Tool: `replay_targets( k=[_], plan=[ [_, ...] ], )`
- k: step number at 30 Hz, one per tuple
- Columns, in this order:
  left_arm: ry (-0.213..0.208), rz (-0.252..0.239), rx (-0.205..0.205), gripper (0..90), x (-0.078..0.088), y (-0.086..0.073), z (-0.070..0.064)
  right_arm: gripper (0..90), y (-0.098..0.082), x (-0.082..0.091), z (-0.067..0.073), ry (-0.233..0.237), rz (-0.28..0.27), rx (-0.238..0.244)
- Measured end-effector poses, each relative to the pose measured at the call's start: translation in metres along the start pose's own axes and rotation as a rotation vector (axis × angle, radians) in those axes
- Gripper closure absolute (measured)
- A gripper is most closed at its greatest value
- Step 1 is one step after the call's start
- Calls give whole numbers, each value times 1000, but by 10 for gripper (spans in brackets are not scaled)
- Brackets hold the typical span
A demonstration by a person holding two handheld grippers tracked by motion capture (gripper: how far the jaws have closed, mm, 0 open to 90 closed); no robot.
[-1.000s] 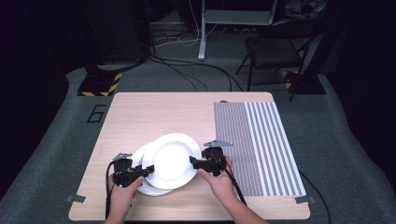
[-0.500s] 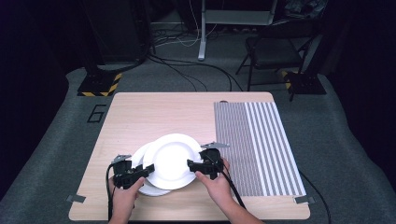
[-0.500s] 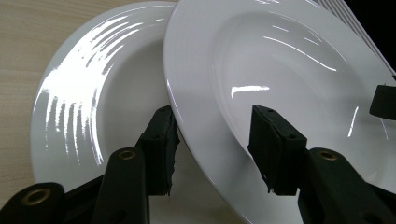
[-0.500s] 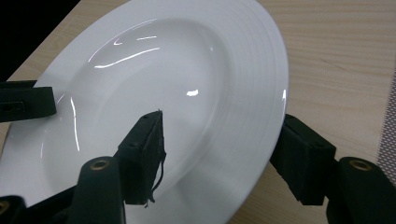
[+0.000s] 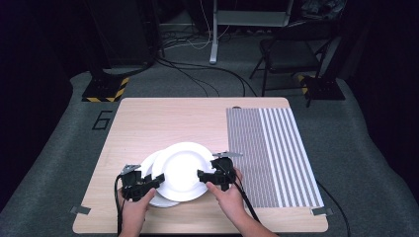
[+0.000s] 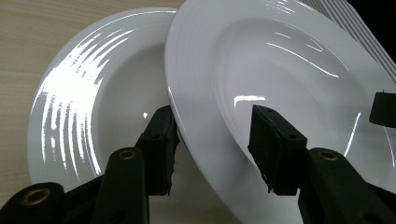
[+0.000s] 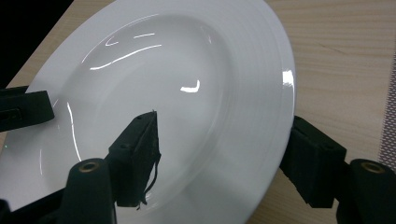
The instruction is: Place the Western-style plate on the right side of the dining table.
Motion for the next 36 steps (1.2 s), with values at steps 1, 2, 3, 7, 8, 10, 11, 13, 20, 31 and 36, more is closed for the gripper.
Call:
replay_targets(
  k=[1, 2, 3, 7, 8, 10, 11, 13, 20, 31, 36],
  plan=[
    [3, 3, -2, 520, 0, 0, 0, 328, 0, 0, 0, -5, 1, 4],
    [8, 5, -4, 520, 0, 0, 0, 342, 0, 0, 0, -6, 1, 6],
    [15, 8, -11, 520, 1, 0, 0, 355, 0, 0, -1, -4, 1, 6],
    [16, 2, -10, 521, 3, 2, -1, 366, 1, 1, -1, 8, 9, -1],
    [19, -5, -13, 521, 4, 3, -1, 375, 1, 1, -1, 9, 8, 1],
    [20, -13, -17, 521, 5, 3, -1, 389, 2, 2, -1, 11, 2, 0],
    [19, -14, -17, 521, 5, 3, -1, 401, 2, 3, -1, 1, -4, 9],
    [25, -14, -25, 521, 5, 3, -2, 404, 2, 3, 0, -6, -14, 26],
    [41, -26, -54, 521, 7, 4, -1, 429, 0, 1, 2, -25, -17, 68],
    [54, -34, -83, 537, 10, 6, -3, 470, 1, 4, 3, -44, -39, 117],
    [58, -35, -87, 537, 10, 6, -3, 472, 1, 5, 3, -42, -44, 130]
  ],
)
Point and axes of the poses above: each handheld gripper's, and its own axes: x roughly backward along the jaws, y roughly out of its top, z roughly to its left, the point moved 3 cm from there along -x, roughly forward along the jaws, and after that the axes turned 7 degrees about -x, right-handed, at the moved point
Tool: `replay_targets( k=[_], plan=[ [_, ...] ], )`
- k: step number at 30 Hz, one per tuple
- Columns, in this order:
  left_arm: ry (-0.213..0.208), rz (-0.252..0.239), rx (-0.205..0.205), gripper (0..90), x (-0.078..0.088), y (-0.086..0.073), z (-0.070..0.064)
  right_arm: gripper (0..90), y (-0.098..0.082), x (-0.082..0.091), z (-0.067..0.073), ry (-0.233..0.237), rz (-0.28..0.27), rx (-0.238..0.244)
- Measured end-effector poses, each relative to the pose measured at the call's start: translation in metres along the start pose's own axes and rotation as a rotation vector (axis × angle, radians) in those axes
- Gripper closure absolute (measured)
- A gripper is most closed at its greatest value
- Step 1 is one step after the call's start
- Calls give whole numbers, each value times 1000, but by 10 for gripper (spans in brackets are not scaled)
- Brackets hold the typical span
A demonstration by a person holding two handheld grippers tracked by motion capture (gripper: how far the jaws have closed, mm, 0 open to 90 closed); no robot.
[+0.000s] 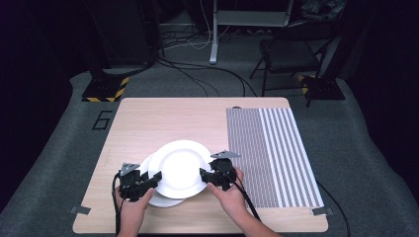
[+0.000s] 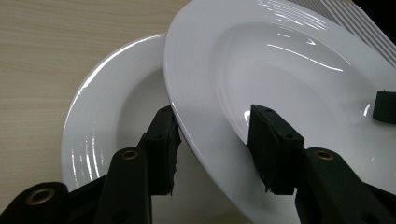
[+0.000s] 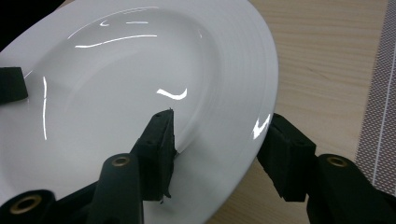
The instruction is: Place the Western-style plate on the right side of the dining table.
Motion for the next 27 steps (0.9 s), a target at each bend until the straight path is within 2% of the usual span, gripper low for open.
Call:
replay_targets(
  k=[3, 8, 14, 27],
  plan=[
    [5, -5, -10, 538, 0, 0, 0, 476, 1, 1, 1, -5, -11, 13],
    [2, -13, -12, 538, 1, 1, -1, 482, 2, 3, 0, 5, -15, 0],
    [0, -10, -20, 538, -1, 2, -3, 482, 1, 4, -2, 1, -17, 8],
    [-20, -9, -42, 536, -7, 6, -10, 482, 0, 11, -8, -25, -26, -9]
  ],
)
Point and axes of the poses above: each handheld gripper's, and its own axes: x roughly backward along the jaws, y roughly out of its top, z roughly to its left, the point moved 3 cm from there along -x, roughly forward along the jaws, and after that the axes turned 7 degrees about -x, right-handed, at the moved point
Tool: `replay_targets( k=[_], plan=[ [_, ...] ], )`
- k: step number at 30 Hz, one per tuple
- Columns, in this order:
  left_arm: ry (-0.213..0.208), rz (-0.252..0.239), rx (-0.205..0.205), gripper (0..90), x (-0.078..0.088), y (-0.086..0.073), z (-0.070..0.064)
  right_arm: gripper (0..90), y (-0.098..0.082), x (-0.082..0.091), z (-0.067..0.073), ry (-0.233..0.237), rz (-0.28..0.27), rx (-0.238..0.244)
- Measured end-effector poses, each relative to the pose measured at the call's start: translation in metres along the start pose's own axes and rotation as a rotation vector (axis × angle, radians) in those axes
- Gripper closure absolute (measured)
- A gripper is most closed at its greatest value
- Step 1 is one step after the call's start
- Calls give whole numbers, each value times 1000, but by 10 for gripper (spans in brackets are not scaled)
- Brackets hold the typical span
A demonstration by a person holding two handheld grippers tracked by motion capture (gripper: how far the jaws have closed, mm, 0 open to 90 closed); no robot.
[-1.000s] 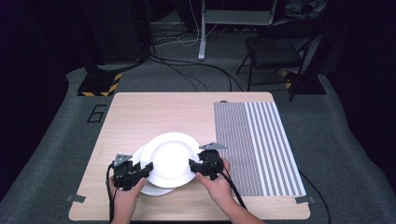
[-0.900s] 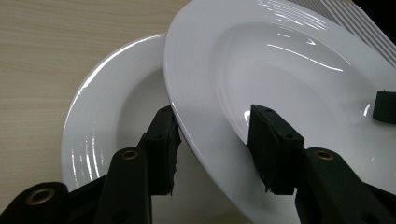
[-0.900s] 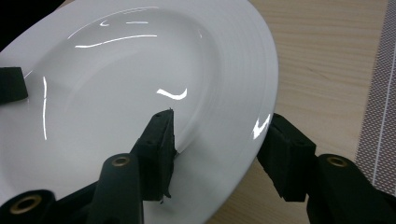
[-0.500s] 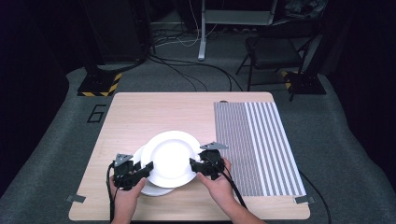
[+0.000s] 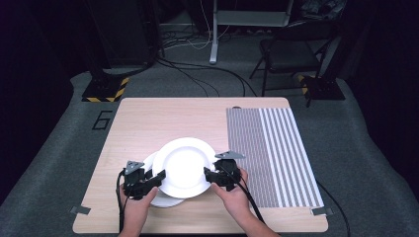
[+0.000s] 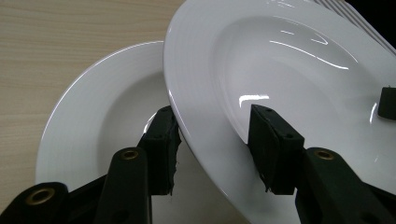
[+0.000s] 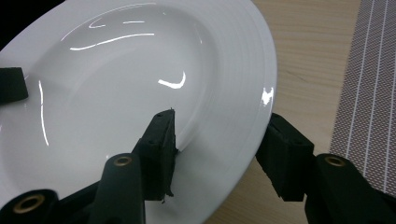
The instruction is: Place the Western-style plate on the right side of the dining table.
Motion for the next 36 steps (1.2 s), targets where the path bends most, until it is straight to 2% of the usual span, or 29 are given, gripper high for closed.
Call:
replay_targets(
  k=[17, 36],
  plan=[
    [-45, 6, -33, 537, -13, 7, -13, 482, -4, 12, -15, -46, -25, -36],
    [-128, 23, -104, 537, -33, 19, -38, 482, -13, 33, -38, -116, -57, -105]
  ],
)
Point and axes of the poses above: each handheld gripper's, and its own axes: x roughly backward along the jaws, y roughly out of its top, z roughly to its left, the point moved 3 cm from there along -x, roughly forward along the jaws, and after that the axes turned 7 degrees about -x, right-handed, at the moved point
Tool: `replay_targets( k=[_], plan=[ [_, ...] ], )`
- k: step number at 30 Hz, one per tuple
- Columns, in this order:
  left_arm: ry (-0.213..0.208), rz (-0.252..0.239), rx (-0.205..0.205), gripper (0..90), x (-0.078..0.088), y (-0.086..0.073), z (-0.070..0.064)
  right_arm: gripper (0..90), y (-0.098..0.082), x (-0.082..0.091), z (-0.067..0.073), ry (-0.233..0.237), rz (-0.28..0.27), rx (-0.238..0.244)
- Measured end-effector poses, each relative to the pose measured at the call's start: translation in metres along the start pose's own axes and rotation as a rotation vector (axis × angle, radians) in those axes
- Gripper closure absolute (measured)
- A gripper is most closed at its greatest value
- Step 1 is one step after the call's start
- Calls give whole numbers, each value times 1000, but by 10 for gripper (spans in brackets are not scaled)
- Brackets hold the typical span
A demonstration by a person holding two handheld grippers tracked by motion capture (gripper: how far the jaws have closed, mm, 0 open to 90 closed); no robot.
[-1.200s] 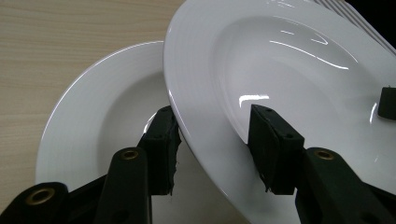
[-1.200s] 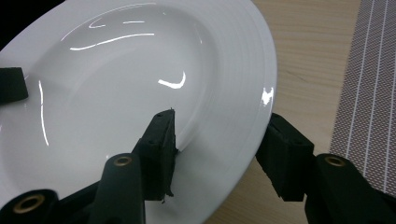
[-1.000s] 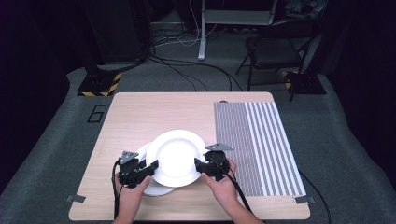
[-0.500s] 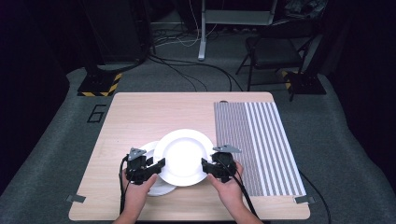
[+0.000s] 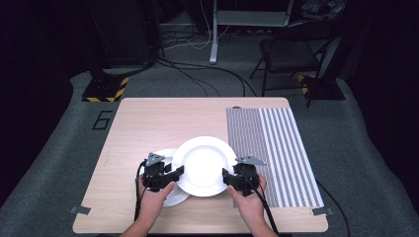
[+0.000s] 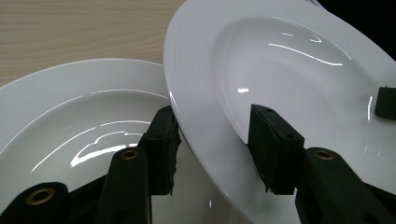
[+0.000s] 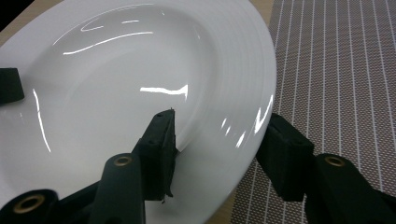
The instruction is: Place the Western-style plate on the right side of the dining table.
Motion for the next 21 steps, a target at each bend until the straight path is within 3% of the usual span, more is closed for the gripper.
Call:
replay_targets(
  k=[13, 21],
  plan=[
    [-52, -7, -21, 538, -13, 10, -17, 486, -2, 13, -18, -51, -18, -48],
    [-77, -20, -24, 538, -15, 20, -25, 508, 7, 23, -27, -64, -33, -76]
  ],
)
Point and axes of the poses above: each handheld gripper's, and its own axes: x roughly backward along the jaws, y roughly out of its top, z roughly to its left, the point moved 3 cm from there along -x, roughly forward along the jaws, and after that the axes turned 7 degrees about -x, right-handed, at the moved point
